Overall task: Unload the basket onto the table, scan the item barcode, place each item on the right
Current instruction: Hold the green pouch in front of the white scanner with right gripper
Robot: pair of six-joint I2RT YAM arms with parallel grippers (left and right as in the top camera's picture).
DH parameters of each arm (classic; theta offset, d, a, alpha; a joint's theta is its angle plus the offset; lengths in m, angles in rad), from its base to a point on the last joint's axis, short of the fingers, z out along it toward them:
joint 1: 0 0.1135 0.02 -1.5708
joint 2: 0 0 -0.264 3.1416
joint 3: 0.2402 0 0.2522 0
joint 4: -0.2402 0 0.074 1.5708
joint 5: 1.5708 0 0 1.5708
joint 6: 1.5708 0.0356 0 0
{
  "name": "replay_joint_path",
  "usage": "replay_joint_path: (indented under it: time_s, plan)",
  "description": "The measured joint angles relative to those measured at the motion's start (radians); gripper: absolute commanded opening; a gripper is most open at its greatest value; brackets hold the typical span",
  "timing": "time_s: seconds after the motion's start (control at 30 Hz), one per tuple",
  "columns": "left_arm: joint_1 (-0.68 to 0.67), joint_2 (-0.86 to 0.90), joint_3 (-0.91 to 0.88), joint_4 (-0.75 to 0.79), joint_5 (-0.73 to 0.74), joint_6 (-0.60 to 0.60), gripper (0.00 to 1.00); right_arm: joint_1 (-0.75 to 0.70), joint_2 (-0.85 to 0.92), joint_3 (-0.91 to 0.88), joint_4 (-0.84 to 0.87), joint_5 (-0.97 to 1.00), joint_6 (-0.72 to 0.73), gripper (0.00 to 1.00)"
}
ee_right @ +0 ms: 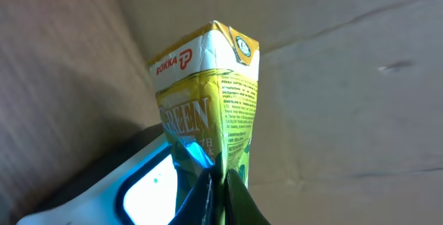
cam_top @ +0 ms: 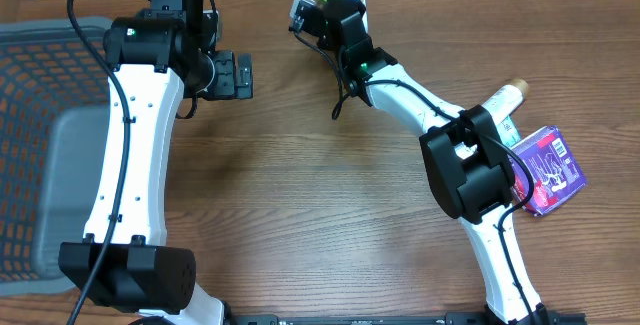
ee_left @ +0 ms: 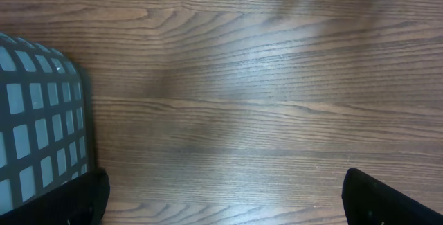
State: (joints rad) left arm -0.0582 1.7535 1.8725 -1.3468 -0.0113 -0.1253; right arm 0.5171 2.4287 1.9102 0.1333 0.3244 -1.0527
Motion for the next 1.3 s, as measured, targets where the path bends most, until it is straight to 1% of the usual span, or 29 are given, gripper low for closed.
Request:
replay_joint_path:
  time_s: [0.3,0.57,1.3]
  plan:
    - [0.000,0.000,0.000,0.000,0.000,0.000,1.00,0.000,0.000,0.000,0.011,0.005,0.001,0.04]
    - [0.000,0.000,0.000,0.000,0.000,0.000,1.00,0.000,0.000,0.000,-0.046,0.004,0.001,0.04]
    - [0.000,0.000,0.000,0.000,0.000,0.000,1.00,0.002,0.000,0.000,-0.046,0.004,0.001,0.04]
